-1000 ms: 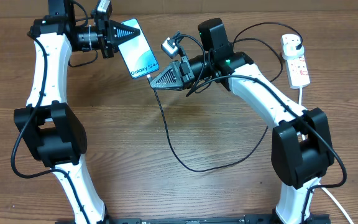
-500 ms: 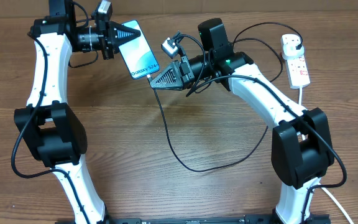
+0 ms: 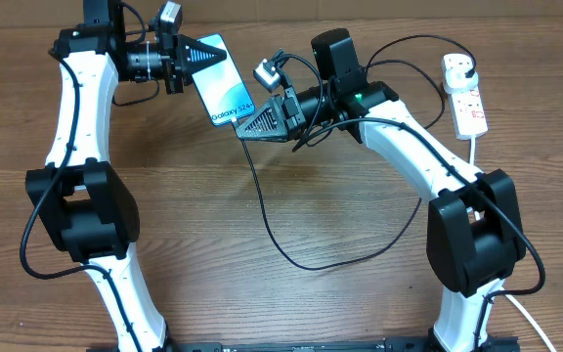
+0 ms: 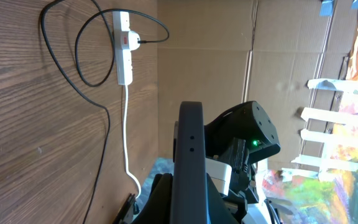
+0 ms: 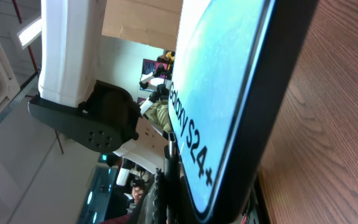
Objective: Plug charger to phone and switch on socket
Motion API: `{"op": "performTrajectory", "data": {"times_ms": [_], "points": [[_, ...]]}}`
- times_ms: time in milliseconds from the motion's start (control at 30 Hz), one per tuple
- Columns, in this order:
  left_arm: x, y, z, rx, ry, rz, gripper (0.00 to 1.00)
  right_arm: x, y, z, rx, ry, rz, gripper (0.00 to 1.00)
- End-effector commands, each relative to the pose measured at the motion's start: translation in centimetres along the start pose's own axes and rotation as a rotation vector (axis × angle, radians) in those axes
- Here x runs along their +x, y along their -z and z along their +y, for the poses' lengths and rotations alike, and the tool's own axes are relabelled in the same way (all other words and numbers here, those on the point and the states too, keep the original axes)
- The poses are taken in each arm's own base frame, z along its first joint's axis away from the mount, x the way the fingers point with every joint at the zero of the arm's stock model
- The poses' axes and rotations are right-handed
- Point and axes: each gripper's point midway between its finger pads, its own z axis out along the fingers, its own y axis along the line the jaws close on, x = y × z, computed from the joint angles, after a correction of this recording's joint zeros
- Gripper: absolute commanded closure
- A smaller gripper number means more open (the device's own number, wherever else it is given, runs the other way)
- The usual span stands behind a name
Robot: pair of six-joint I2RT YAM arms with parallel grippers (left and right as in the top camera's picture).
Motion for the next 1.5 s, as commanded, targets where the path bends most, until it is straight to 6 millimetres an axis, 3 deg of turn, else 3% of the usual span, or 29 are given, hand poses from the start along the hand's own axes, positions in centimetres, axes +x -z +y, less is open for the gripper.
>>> {"op": "performTrajectory", "data": {"times_ms": [0, 1100, 1467], "points": [[0.0, 0.9, -1.4, 0.052, -0.038, -0.003, 0.96, -0.1, 0.2, 0.2, -0.006, 0.000, 0.001, 0.96], [0.2, 1.1, -1.8, 0.078, -0.015, 0.005, 0.96, -0.3, 0.1, -0.1, 0.015, 0.000, -0.013, 0.96], [0.6, -0.1, -1.5, 0.050, -0.018, 0.022, 0.96, -0.3, 0.1, -0.1, 0.015, 0.000, -0.013, 0.96]]}}
